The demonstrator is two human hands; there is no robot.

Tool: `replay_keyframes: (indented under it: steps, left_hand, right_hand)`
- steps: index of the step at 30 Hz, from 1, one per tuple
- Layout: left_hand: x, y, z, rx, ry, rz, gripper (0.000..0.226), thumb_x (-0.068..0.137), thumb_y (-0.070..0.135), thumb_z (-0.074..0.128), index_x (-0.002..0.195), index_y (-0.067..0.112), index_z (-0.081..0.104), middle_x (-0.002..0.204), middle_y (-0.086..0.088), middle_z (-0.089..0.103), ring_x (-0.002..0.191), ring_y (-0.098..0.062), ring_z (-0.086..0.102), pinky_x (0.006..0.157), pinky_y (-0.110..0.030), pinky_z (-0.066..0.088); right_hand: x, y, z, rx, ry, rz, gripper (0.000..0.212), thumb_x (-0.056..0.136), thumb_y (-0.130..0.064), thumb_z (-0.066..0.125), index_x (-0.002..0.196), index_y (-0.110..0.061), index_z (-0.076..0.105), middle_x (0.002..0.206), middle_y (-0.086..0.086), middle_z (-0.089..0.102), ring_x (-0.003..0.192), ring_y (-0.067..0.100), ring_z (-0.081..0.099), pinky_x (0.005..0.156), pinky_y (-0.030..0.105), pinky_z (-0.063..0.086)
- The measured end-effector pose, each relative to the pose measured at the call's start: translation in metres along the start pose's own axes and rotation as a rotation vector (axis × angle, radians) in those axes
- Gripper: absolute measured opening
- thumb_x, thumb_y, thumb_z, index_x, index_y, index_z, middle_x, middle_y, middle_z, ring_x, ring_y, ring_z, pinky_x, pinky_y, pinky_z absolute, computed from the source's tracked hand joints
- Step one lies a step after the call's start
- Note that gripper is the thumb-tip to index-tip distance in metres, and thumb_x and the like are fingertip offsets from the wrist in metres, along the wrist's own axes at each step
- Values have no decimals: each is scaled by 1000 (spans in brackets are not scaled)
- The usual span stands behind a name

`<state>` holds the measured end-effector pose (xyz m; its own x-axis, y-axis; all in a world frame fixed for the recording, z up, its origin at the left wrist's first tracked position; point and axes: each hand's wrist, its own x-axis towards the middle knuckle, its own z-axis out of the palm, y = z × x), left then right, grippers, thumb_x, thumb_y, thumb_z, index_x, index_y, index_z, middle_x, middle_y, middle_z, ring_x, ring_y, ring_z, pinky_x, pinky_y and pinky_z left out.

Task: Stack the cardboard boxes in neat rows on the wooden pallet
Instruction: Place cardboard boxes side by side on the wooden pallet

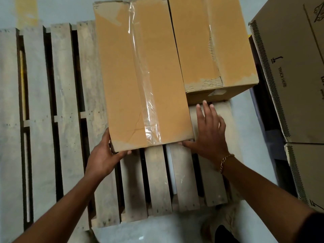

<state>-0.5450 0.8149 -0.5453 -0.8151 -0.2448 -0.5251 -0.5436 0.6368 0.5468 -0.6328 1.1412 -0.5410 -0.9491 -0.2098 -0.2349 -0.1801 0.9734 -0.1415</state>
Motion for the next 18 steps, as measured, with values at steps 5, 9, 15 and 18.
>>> replay_keyframes:
  steps: [5, 9, 15, 18]
  left_hand:
    - [26, 9, -10, 4, 10, 7, 106, 78, 41, 87, 160, 37, 19, 144, -6, 60, 126, -35, 59, 99, -48, 51]
    - [43, 17, -18, -2, 23, 17, 103, 79, 38, 87, 159, 34, 23, 145, -7, 59, 127, -35, 59, 101, -49, 49]
    - [70, 27, -26, -28, 57, 9, 98, 79, 38, 87, 157, 34, 27, 143, -5, 60, 122, -35, 61, 93, -44, 49]
    - [78, 31, -29, -32, 64, 13, 96, 80, 36, 87, 156, 32, 29, 145, -5, 59, 125, -34, 59, 94, -43, 48]
  right_hand:
    - [34, 0, -13, -57, -31, -64, 139, 61, -90, 61, 162, -12, 7, 171, 9, 1, 157, 29, 0, 123, 55, 12]
    - [61, -1, -23, -94, -97, -78, 144, 59, -94, 59, 162, -12, 0, 171, 7, -6, 157, 26, -7, 125, 55, 5]
    - [96, 0, -36, -123, -168, -102, 148, 59, -97, 57, 162, -11, -7, 170, 6, -14, 156, 24, -13, 126, 53, 1]
    - [110, -1, -39, -138, -184, -132, 148, 59, -97, 56, 161, -12, -9, 170, 6, -16, 156, 23, -15, 126, 50, -3]
